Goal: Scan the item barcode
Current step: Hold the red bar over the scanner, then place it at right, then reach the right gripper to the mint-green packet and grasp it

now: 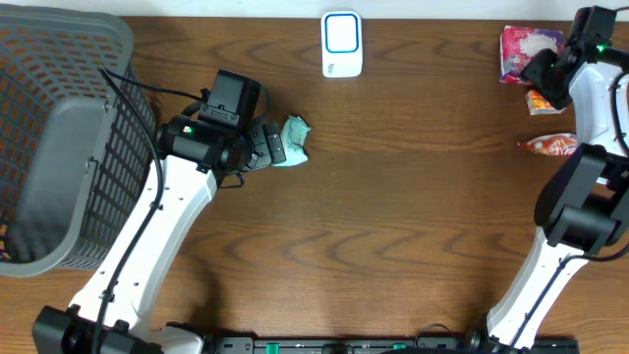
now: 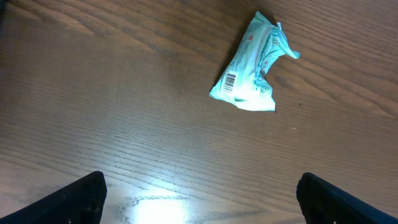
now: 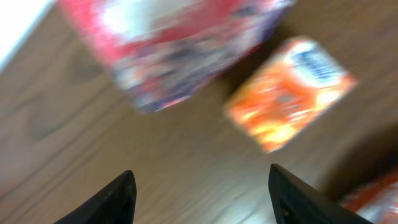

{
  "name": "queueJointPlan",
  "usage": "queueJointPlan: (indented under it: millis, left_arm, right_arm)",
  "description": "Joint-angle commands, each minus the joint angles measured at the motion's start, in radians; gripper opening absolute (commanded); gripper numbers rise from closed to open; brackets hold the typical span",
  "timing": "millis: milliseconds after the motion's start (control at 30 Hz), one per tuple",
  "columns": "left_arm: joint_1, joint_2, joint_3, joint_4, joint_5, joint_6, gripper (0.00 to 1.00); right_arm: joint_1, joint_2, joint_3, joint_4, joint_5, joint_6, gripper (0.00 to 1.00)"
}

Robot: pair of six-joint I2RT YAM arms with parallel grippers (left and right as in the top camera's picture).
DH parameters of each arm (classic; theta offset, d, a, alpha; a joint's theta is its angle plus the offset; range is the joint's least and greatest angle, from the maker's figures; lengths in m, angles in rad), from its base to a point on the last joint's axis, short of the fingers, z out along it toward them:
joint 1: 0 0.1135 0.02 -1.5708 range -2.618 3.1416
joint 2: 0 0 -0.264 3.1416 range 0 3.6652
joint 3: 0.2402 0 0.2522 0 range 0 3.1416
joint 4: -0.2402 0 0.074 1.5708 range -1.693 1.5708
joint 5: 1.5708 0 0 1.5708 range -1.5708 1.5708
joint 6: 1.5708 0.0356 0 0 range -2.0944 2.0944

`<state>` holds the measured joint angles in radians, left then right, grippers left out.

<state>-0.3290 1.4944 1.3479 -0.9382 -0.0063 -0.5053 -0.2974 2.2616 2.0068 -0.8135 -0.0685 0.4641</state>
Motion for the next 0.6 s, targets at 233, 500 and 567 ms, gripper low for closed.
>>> queueJointPlan:
  millis: [233, 500, 567]
  left_arm:
    - [0.003, 0.004, -0.003, -0.003, -0.01, -0.013, 0.98]
    - [0.003, 0.004, -0.003, -0.003, -0.01, -0.013, 0.98]
    - [0.003, 0.004, -0.003, -0.003, -0.01, -0.013, 0.98]
  right_arm:
    - [0.254, -0.111, -0.008, -0.09, -0.613, -0.169, 0.81]
    - [0.569, -0.024, -0.012, -0.075, -0.4, -0.08, 0.86]
    - [0.626, 0.015, -0.012, -0.04, -0.4, -0.044, 0.86]
